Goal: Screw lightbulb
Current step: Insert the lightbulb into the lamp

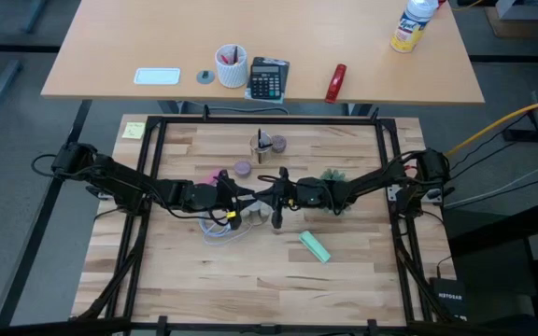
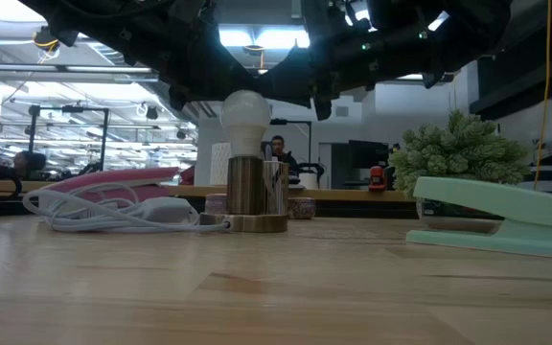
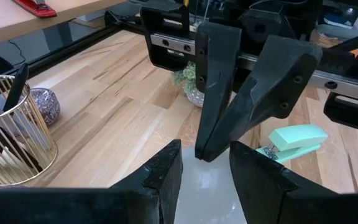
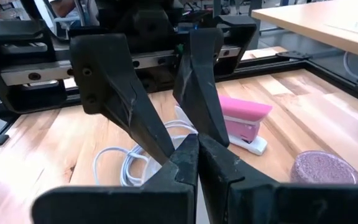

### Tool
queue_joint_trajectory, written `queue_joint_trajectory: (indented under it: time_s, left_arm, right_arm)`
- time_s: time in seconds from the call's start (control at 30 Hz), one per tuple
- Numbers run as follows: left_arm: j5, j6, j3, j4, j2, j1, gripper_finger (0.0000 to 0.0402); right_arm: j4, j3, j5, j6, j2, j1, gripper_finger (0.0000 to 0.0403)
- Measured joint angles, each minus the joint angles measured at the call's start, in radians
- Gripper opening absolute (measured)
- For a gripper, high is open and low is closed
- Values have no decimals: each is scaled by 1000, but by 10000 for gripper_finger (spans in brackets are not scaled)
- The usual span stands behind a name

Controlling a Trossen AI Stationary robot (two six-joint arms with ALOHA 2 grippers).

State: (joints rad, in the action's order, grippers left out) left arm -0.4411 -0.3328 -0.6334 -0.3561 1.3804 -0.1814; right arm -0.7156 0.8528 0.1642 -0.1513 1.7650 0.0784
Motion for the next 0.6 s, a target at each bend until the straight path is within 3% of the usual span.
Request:
queue_joint_trajectory:
  time_s: [0.6]
  left_arm:
    - [4, 50, 3, -58, 3, 0, 127]
  right_arm:
    - [11, 1, 0, -1, -1, 0, 14]
